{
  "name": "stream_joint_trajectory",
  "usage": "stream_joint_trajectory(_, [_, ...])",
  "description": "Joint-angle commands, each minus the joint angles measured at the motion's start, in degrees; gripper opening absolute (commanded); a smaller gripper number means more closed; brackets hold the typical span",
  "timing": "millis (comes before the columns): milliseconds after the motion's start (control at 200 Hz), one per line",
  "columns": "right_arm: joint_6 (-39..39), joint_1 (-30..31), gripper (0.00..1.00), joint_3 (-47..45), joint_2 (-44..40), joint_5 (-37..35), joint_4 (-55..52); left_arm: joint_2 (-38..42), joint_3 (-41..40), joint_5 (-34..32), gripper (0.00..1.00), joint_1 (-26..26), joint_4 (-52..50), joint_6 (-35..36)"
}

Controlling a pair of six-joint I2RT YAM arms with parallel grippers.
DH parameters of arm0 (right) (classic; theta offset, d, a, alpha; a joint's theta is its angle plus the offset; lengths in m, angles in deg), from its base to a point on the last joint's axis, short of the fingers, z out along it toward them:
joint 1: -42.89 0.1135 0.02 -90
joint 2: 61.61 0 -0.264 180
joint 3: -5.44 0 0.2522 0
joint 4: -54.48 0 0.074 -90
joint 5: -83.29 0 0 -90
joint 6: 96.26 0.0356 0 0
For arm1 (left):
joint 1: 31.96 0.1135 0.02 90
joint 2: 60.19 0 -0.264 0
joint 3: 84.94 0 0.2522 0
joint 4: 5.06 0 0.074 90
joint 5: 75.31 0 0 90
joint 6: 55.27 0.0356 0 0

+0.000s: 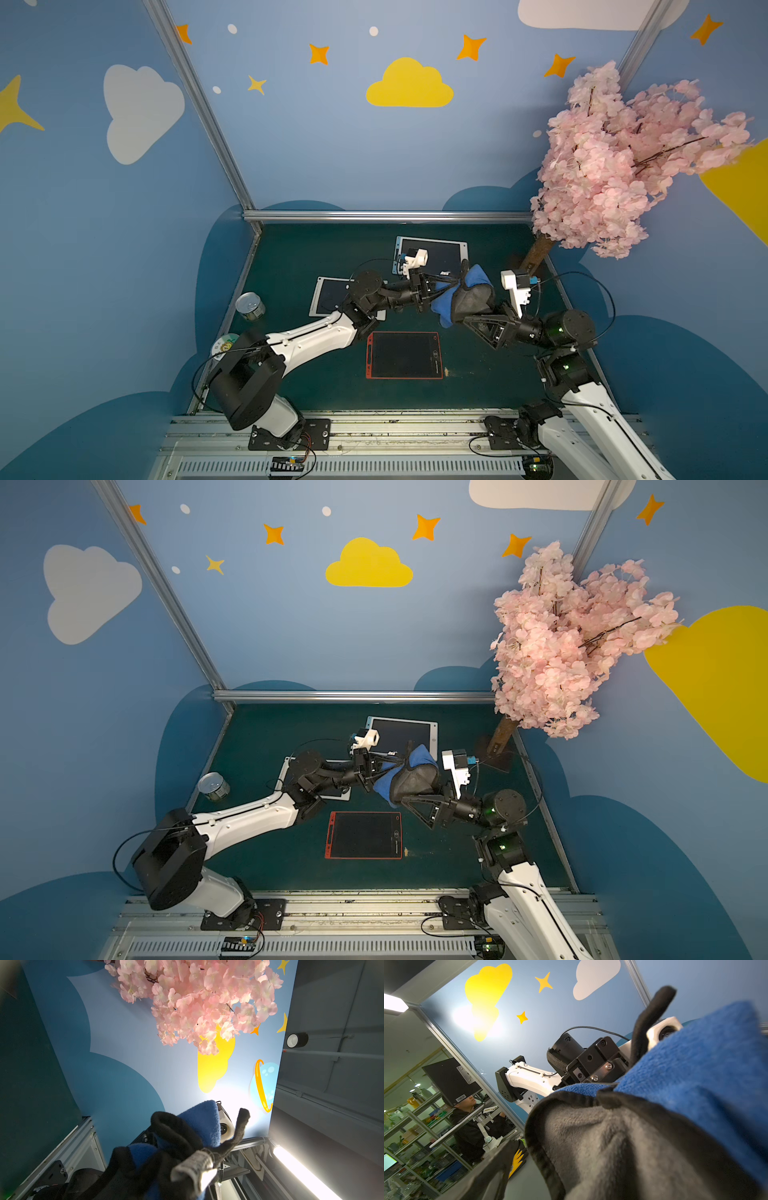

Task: Wipe the drawing tablet
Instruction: Adjust the cleaning item.

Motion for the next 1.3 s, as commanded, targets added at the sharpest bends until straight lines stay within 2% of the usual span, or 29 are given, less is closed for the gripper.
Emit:
stream_joint_trajectory(0, [-3.84,0.46,0.97,4.73,-0.30,-5.21,-11.63,3.84,1.31,1.57,0.03,-0.37,-12.24,10.23])
stream_joint_trajectory(100, [-3.50,0.90,0.97,6.04,0.81,-6.77,-13.42,7.54,4.52,0.60,0.03,-1.47,-24.64,19.32])
stream_joint_trajectory(195, [-3.20,1.17,0.97,6.13,1.49,-7.96,-13.42,9.02,6.19,-0.07,0.03,-2.41,-30.03,23.72])
stream_joint_trajectory(470, [-2.47,2.38,0.93,6.48,3.37,-8.53,-12.37,7.79,5.45,0.96,0.03,-3.89,-25.72,21.47])
stream_joint_trajectory(556, [-2.06,2.65,0.87,6.81,3.56,-8.20,-11.68,7.86,5.80,0.84,0.03,-3.84,-26.48,22.25])
stream_joint_trajectory(611, [-1.79,2.82,0.76,7.01,3.87,-7.84,-11.52,7.96,5.90,0.65,0.03,-3.85,-27.16,22.83])
stream_joint_trajectory(741, [-1.47,2.93,0.38,7.00,4.65,-7.15,-11.57,8.48,5.89,0.37,0.04,-3.56,-28.25,23.72])
stream_joint_trajectory(796, [-1.54,2.93,0.16,7.02,4.71,-7.29,-12.09,8.87,5.57,0.23,0.14,-3.23,-28.61,23.96])
stream_joint_trajectory(851, [-2.59,2.93,0.00,7.01,4.49,-7.57,-13.15,9.54,4.68,-0.09,0.27,-2.60,-28.08,23.96])
stream_joint_trajectory(931, [-5.63,2.69,0.00,7.07,3.63,-8.96,-17.51,11.04,3.88,-0.16,0.46,-1.05,-29.33,24.99])
stream_joint_trajectory(991, [-9.91,2.66,0.00,9.78,2.60,-11.46,-24.36,13.13,3.88,-0.45,0.53,0.59,-33.77,28.04])
stream_joint_trajectory(1096, [-18.47,2.75,0.00,13.57,1.15,-19.31,-39.51,19.24,3.38,-4.06,0.53,4.19,-45.00,36.90])
stream_joint_trajectory(1186, [-22.88,2.82,0.00,15.28,0.08,-27.06,-47.33,24.33,3.31,-10.51,0.54,5.86,-57.65,46.27])
stream_joint_trajectory(1296, [-27.34,3.42,0.00,16.82,2.00,-30.40,-54.62,25.93,4.39,-18.05,0.53,5.67,-72.72,57.14])
